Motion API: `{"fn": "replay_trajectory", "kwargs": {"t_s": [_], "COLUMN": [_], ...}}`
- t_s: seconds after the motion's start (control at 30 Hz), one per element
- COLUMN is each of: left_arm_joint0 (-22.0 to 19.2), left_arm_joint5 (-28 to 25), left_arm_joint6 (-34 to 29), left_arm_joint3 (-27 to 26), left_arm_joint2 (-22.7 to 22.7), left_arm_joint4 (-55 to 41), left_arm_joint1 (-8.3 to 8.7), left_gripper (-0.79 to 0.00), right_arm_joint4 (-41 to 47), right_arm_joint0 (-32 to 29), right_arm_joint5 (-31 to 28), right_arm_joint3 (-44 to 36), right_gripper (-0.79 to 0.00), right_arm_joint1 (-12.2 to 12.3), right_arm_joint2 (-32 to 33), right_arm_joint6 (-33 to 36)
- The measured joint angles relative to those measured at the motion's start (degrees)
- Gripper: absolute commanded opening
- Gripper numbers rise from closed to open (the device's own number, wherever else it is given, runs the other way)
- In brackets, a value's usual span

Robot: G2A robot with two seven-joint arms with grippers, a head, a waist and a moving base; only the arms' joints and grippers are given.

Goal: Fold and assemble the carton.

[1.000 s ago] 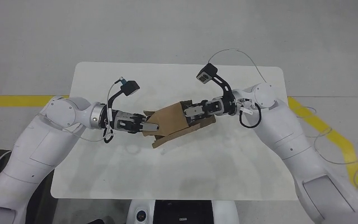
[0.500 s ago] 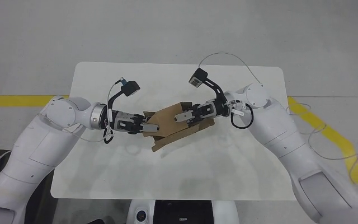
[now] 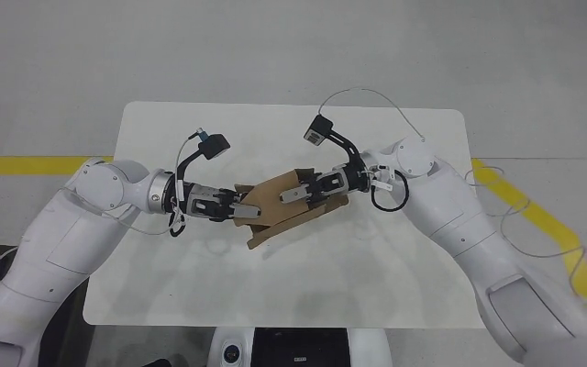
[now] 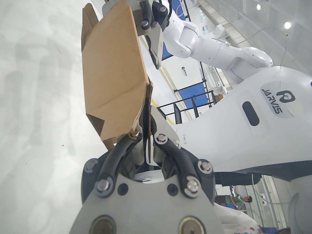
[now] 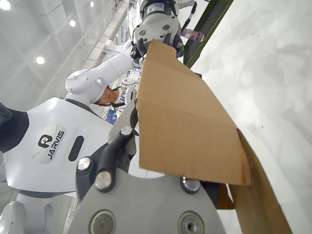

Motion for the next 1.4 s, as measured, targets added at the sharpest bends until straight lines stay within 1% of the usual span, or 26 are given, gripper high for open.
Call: {"fn": "replay_trajectory", "kwargs": {"t_s": [0.03, 0.23, 0.27, 0.3, 0.33, 0.37, 0.7, 1.13, 1.4], "left_arm_joint0": [0.0, 0.0, 0.0, 0.0, 0.0, -0.1, -0.3, 0.1, 0.8], "left_arm_joint5": [0.0, 0.0, 0.0, 0.1, 0.1, 0.1, 0.7, 1.9, 2.6], "left_arm_joint6": [0.0, 0.0, 0.0, -0.1, -0.1, -0.1, -0.7, -1.9, -2.6], "left_arm_joint3": [0.0, -0.1, -0.1, -0.1, -0.1, -0.1, 1.4, 3.0, 3.2], "left_arm_joint2": [0.0, 0.1, 0.2, 0.2, 0.2, 0.2, -0.5, -2.1, -3.1], "left_arm_joint4": [0.0, -0.2, -0.2, -0.3, -0.3, -0.4, -3.5, -6.5, -6.8], "left_arm_joint1": [0.03, 0.15, 0.17, 0.18, 0.20, 0.21, 0.25, -0.03, -0.21], "left_gripper": [-0.785, -0.785, -0.674, -0.496, -0.209, 0.000, 0.000, 0.000, 0.000], "right_arm_joint4": [0.1, 0.5, 0.5, 0.6, 0.7, 0.7, -0.3, -2.5, -5.2], "right_arm_joint0": [0.0, 0.1, 0.1, 0.1, 0.1, 0.1, -0.6, -3.0, -2.6], "right_arm_joint5": [0.0, -0.1, -0.1, -0.1, -0.1, -0.2, -1.7, -9.7, -12.8], "right_arm_joint3": [0.0, 0.1, 0.1, 0.1, 0.2, 0.2, 1.5, 5.0, 7.1], "right_gripper": [-0.785, -0.785, -0.785, -0.785, -0.785, -0.785, -0.785, -0.785, -0.785], "right_arm_joint1": [0.0, -0.1, -0.1, -0.1, -0.1, -0.1, 0.0, -1.0, -1.4], "right_arm_joint2": [-0.1, -0.5, -0.6, -0.6, -0.6, -0.6, -0.5, -2.1, -1.9], "right_arm_joint6": [0.0, -0.1, -0.1, -0.1, -0.1, -0.2, -1.7, -9.8, -12.8]}}
